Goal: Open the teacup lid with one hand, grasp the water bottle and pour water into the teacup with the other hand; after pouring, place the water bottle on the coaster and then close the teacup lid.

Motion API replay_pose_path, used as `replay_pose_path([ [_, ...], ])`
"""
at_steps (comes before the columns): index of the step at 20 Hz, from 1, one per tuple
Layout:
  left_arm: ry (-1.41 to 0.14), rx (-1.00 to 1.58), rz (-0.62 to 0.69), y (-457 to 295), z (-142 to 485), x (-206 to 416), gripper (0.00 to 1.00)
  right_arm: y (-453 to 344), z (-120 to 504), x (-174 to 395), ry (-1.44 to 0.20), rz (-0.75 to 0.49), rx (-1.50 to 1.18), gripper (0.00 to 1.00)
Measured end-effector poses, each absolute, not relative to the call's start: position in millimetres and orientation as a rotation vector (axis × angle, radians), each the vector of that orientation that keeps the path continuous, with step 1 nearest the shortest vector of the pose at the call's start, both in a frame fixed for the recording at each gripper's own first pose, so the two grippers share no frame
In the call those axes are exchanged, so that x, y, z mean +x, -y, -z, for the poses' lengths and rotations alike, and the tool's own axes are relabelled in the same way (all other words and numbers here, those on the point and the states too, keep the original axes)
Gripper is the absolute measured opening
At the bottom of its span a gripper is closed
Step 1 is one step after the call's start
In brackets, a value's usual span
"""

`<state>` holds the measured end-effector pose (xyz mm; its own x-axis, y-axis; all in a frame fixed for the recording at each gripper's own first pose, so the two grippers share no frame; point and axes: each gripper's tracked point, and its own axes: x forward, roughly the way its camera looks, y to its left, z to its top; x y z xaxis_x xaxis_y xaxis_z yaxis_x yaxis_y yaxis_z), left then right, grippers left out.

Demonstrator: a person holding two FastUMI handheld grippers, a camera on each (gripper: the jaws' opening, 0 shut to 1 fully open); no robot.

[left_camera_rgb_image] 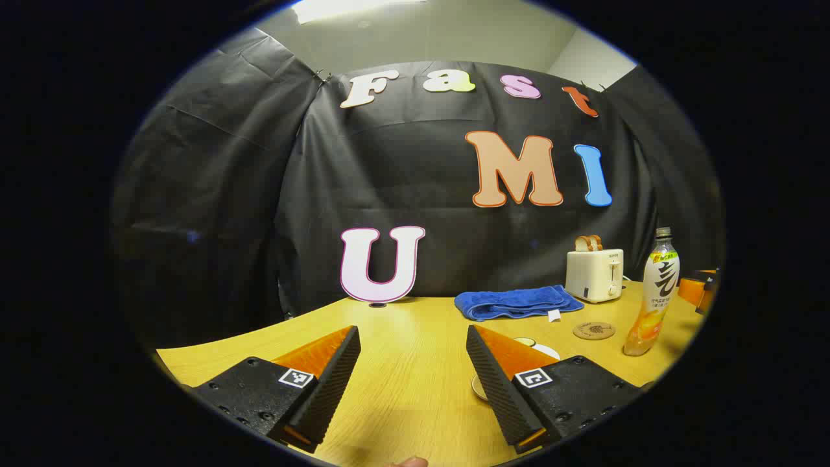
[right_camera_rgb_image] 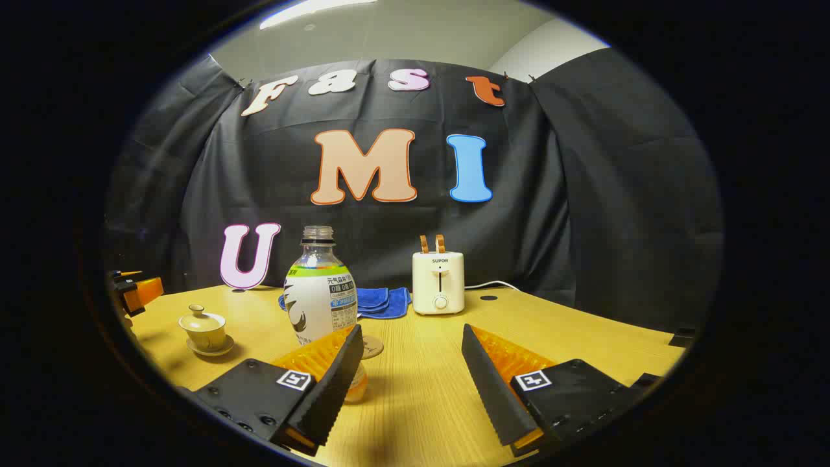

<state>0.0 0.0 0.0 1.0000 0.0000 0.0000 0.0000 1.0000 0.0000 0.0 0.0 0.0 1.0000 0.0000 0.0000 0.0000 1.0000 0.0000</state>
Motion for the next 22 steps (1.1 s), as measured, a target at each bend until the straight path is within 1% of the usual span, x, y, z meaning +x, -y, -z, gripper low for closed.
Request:
replay_pose_path([
  [4,0.000,-0.003,0.000,0.6,2.1,0.2,0.96,-0.1,-2.5,-0.9,0.009,0.000,0.001,0.98],
  [7,-0.001,-0.002,0.000,0.4,2.0,0.2,0.96,0.7,-3.1,-1.6,0.014,0.004,0.002,0.97],
  [9,0.005,-0.004,0.000,0.1,0.1,-0.3,0.96,0.2,-3.7,-1.4,0.017,0.004,0.002,0.98],
  [10,0.007,-0.005,-0.001,-0.1,0.4,-0.2,0.96,0.6,-4.1,-2.0,0.018,0.004,0.002,0.96],
  [12,0.012,-0.007,-0.001,0.5,-2.1,-0.7,0.96,0.9,-4.0,-2.6,0.019,0.004,0.003,0.98],
  [16,0.017,-0.008,-0.001,-0.2,-1.8,-1.4,0.96,0.8,-6.1,-2.9,0.027,0.004,0.004,0.96],
  [17,0.017,-0.008,0.000,0.2,-2.0,-1.6,0.96,0.7,-5.8,-3.2,0.029,0.003,0.004,0.97],
  [22,0.016,-0.008,-0.001,0.1,-1.7,-2.3,0.96,0.2,-5.4,-3.3,0.028,0.004,0.004,0.97],
])
